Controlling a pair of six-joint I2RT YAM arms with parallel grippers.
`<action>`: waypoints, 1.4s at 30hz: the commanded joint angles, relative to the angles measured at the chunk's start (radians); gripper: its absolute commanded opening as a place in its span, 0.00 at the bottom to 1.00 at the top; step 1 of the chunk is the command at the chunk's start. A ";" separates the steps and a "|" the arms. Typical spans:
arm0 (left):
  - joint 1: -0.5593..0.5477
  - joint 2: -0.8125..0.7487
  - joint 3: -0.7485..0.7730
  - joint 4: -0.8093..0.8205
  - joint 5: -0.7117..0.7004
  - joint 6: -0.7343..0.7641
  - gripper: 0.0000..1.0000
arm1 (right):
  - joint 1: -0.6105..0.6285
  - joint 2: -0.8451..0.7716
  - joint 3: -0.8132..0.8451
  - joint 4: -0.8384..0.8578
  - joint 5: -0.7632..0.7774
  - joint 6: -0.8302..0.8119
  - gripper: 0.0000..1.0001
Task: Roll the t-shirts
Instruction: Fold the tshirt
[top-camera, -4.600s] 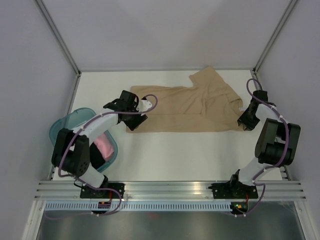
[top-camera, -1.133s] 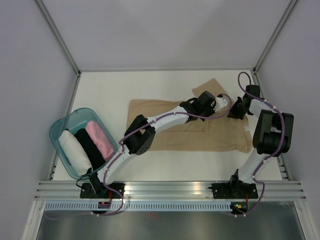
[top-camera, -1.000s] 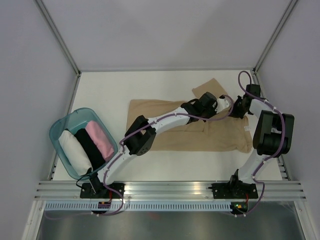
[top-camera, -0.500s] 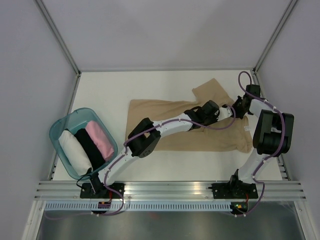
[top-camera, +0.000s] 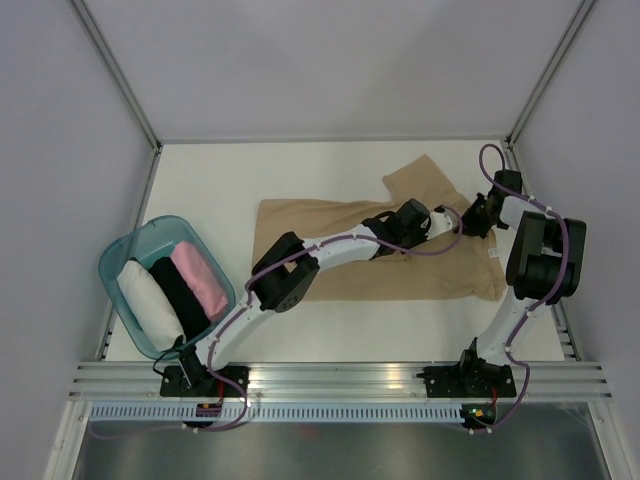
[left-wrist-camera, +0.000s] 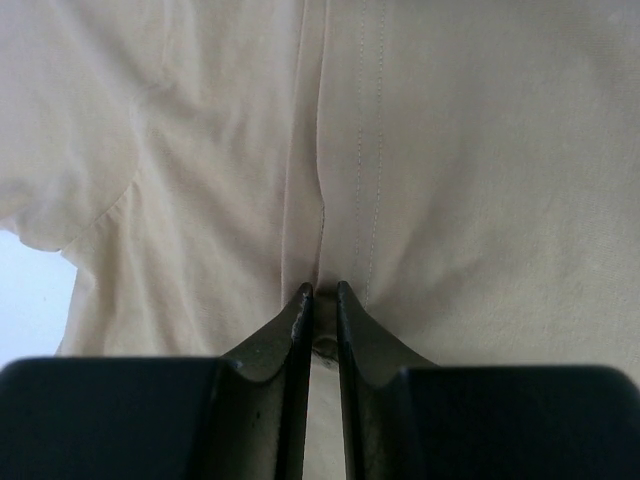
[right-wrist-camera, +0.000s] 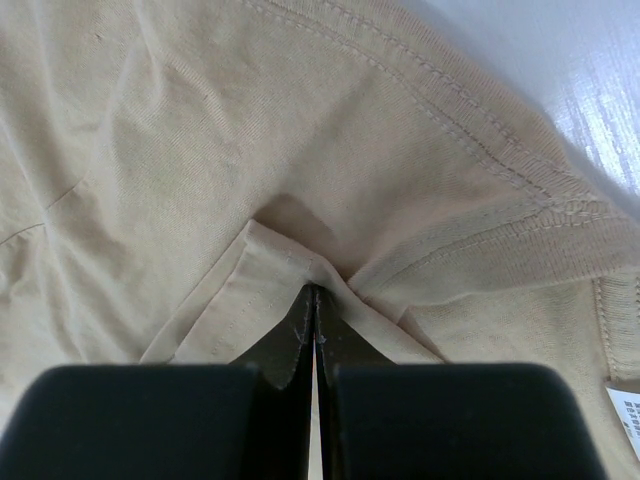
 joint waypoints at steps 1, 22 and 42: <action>0.019 -0.054 -0.027 -0.029 0.008 -0.043 0.20 | -0.008 0.011 0.026 0.004 0.092 -0.018 0.00; 0.024 -0.186 -0.059 -0.061 0.097 0.003 0.25 | 0.008 -0.092 0.026 -0.059 0.058 -0.001 0.00; 0.042 -0.224 -0.114 -0.076 0.034 0.023 0.27 | 0.009 -0.106 0.120 -0.155 0.089 -0.013 0.00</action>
